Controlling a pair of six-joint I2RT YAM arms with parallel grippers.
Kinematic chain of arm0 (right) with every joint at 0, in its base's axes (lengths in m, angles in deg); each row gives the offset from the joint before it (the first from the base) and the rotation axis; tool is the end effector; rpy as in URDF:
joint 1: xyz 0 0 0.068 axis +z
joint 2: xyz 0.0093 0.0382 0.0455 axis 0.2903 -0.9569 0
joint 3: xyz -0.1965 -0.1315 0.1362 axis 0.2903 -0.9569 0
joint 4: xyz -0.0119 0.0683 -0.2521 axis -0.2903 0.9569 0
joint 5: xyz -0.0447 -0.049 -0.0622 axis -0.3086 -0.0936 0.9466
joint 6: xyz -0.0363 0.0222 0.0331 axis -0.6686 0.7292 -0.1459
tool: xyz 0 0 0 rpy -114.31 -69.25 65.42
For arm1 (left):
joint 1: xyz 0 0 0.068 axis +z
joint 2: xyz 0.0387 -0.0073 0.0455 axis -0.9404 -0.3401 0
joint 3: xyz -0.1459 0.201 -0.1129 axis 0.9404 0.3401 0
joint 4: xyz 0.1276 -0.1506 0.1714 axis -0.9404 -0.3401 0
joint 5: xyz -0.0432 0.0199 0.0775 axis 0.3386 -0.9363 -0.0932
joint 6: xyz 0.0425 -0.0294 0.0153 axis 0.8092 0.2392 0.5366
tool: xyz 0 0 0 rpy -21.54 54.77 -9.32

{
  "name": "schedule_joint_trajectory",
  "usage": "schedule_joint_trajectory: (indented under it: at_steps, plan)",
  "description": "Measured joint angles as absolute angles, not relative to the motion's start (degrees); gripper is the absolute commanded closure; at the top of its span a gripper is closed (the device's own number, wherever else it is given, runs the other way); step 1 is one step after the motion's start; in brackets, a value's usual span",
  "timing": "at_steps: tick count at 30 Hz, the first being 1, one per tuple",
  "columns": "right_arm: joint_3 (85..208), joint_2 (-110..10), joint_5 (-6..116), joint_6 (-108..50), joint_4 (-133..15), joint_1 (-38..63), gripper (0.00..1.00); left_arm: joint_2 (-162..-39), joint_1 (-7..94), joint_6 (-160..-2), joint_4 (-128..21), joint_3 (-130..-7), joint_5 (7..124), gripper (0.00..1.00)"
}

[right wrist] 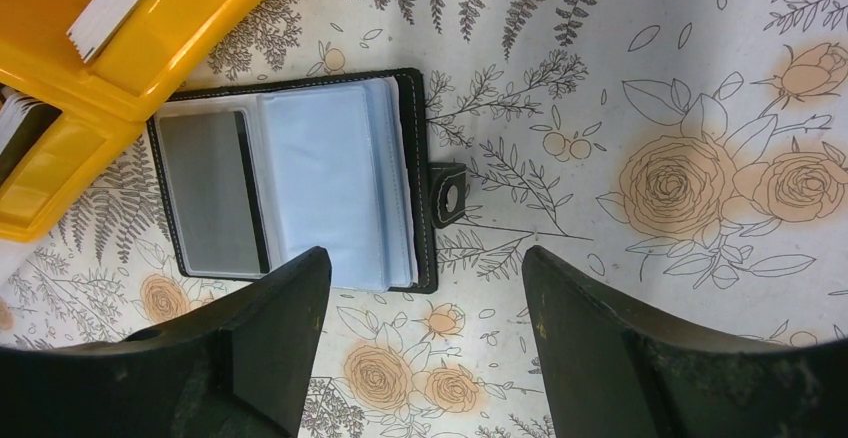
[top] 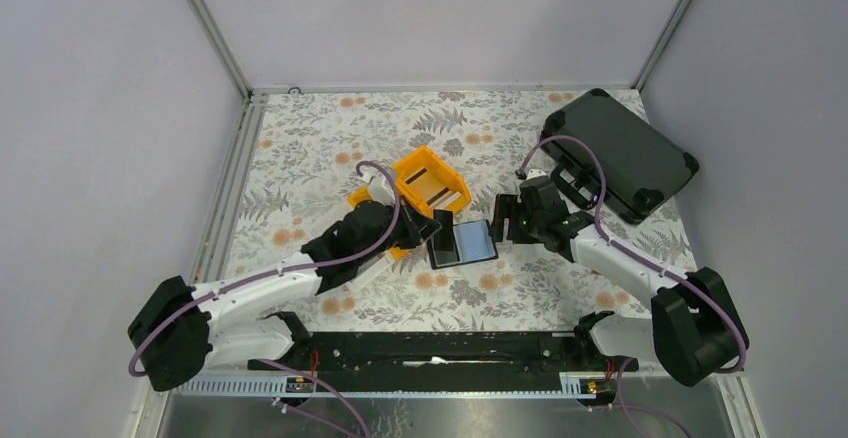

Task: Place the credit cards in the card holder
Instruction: Insert the credit card into the card holder.

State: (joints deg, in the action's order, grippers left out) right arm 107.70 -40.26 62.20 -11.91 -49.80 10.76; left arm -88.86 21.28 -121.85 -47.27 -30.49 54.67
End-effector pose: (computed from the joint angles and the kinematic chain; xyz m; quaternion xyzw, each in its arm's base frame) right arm 0.2216 0.1166 0.1986 -0.0320 0.9197 0.1770 0.3489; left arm 0.1643 -0.1854 0.2429 -0.0414 0.8229 -0.4264 0.3732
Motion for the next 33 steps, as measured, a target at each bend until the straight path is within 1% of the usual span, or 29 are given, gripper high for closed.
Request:
schedule_joint_trajectory:
  at_steps: [6, 14, 15, 21, 23, 25, 26, 27, 28, 29, 33]
  plan:
    - [106.9, -41.6, 62.2, -11.5, -50.9, 10.7, 0.26, -93.6, 16.4, -124.2, -38.4, -29.0, 48.3, 1.0]
    - [106.3, -44.6, 62.6, -11.4, -53.1, 10.7, 0.3, -100.7, 15.6, -126.2, -35.0, -28.9, 45.6, 1.0]
    - [106.2, -44.8, 62.6, -11.4, -53.4, 10.7, 0.32, -101.3, 15.6, -126.3, -35.0, -28.9, 45.4, 1.0]
    - [106.2, -48.9, 63.9, -11.0, -56.3, 10.6, 0.68, -104.5, 15.6, -127.1, -34.9, -28.9, 45.0, 1.0]
    - [106.3, -50.7, 64.6, -11.0, -56.5, 10.5, 0.77, -105.7, 15.6, -127.6, -34.9, -28.9, 45.0, 1.0]
    - [106.8, -51.5, 65.6, -10.7, -57.2, 10.5, 0.83, -106.6, 15.6, -128.0, -34.9, -28.9, 45.0, 1.0]
    - [107.2, -52.2, 66.3, -10.6, -57.3, 10.5, 0.88, -107.1, 15.6, -128.2, -34.7, -28.9, 45.1, 1.0]
    - [107.4, -52.7, 66.8, -10.5, -57.6, 10.5, 0.91, -107.7, 15.6, -128.4, -34.5, -28.9, 45.1, 1.0]
    - [107.6, -53.1, 67.1, -10.4, -57.7, 10.5, 0.97, -108.1, 15.6, -128.7, -34.3, -28.9, 45.1, 1.0]
    - [107.9, -53.5, 67.4, -10.1, -58.0, 10.5, 1.0, -108.5, 15.6, -128.9, -34.1, -28.9, 45.1, 1.0]
    - [108.6, -54.7, 68.7, -9.7, -59.1, 10.5, 1.0, -109.9, 15.6, -129.5, -32.6, -28.9, 45.1, 1.0]
